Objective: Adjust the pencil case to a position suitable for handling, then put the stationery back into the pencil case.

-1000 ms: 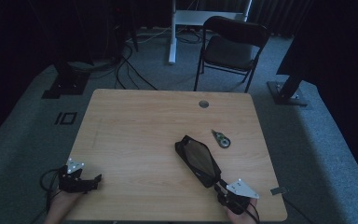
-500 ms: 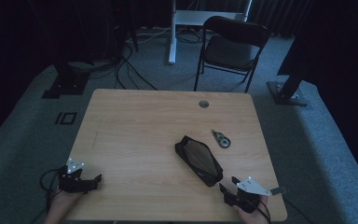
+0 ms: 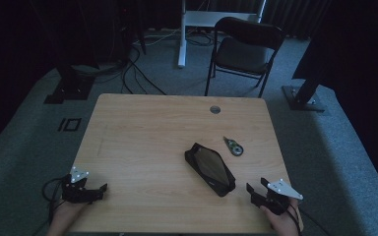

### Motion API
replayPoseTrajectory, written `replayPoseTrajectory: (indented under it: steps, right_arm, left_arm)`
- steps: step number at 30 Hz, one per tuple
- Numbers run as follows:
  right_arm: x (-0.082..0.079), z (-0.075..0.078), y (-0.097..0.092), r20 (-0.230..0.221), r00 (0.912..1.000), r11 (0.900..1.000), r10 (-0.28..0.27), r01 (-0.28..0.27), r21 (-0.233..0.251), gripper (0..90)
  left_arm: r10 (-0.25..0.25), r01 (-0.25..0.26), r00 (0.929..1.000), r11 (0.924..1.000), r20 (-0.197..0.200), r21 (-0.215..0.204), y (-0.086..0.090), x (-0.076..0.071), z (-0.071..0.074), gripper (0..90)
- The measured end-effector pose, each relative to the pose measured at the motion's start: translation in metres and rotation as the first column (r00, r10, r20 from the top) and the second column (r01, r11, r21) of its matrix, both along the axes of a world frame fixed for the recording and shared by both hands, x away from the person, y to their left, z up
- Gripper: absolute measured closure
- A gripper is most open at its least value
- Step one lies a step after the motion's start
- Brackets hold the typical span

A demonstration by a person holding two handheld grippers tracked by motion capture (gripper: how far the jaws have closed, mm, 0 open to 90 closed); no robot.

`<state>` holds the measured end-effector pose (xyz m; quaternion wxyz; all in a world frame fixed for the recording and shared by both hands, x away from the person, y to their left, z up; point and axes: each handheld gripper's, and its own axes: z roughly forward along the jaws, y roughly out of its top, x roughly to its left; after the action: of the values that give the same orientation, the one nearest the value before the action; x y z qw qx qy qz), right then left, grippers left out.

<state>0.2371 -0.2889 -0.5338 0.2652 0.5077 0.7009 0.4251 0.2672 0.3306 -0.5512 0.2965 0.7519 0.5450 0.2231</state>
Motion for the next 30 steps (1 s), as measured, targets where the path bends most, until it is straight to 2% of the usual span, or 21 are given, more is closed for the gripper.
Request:
replayPoseTrajectory:
  steps: [1,3,6,7,10,16,17,20,27,30]
  right_arm:
    - [0.0,0.0,0.0,0.0,1.0,1.0,0.0,0.0,0.0,34.8]
    - [0.011,0.0,-0.006,0.006,0.9997,0.9997,-0.023,0.023,0.001,33.3]
    - [0.015,-0.001,-0.007,0.009,0.9996,0.9996,-0.026,0.026,-0.005,33.3]
    - [0.027,-0.002,-0.01,0.005,0.9993,0.9993,-0.036,0.036,-0.008,32.8]
    - [0.039,-0.003,-0.009,-0.004,0.9994,0.9993,-0.033,0.033,-0.016,32.8]
    - [0.062,-0.002,-0.005,-0.01,0.9999,0.9997,-0.001,0.001,-0.024,32.5]
    - [0.062,-0.002,-0.005,-0.01,0.9999,0.9997,-0.001,0.001,-0.024,32.5]
    - [0.077,-0.001,-0.002,-0.005,1.0,0.9997,0.008,-0.008,-0.022,31.8]
    - [0.094,-0.002,0.003,-0.009,0.9996,0.9991,0.025,-0.026,-0.034,31.5]
    - [0.104,-0.002,0.005,-0.016,0.9986,0.998,0.051,-0.051,-0.037,30.6]
  left_arm:
    - [0.0,0.0,1.0,1.0,0.0,0.0,0.0,0.0,0.0,0.0]
    - [0.0,0.0,1.0,1.0,0.0,0.0,0.0,0.0,0.0,0.0]
    - [0.0,0.0,1.0,1.0,0.0,0.0,0.0,0.0,0.0,0.0]
    - [0.0,0.0,1.0,1.0,0.0,0.0,0.0,0.0,0.0,0.0]
    - [0.0,0.0,1.0,1.0,0.0,0.0,0.0,0.0,0.0,0.0]
    - [0.0,0.0,1.0,1.0,0.0,0.0,0.0,0.0,0.0,0.0]
    - [0.0,0.0,1.0,1.0,0.0,0.0,0.0,0.0,0.0,0.0]
    - [0.0,0.0,1.0,1.0,0.0,0.0,0.0,0.0,0.0,0.0]
    - [0.001,-0.001,1.0,1.0,0.001,-0.002,0.0,0.0,0.0,0.0]
    - [0.002,-0.002,1.0,1.0,-0.001,-0.001,0.0,0.0,0.0,0.0]
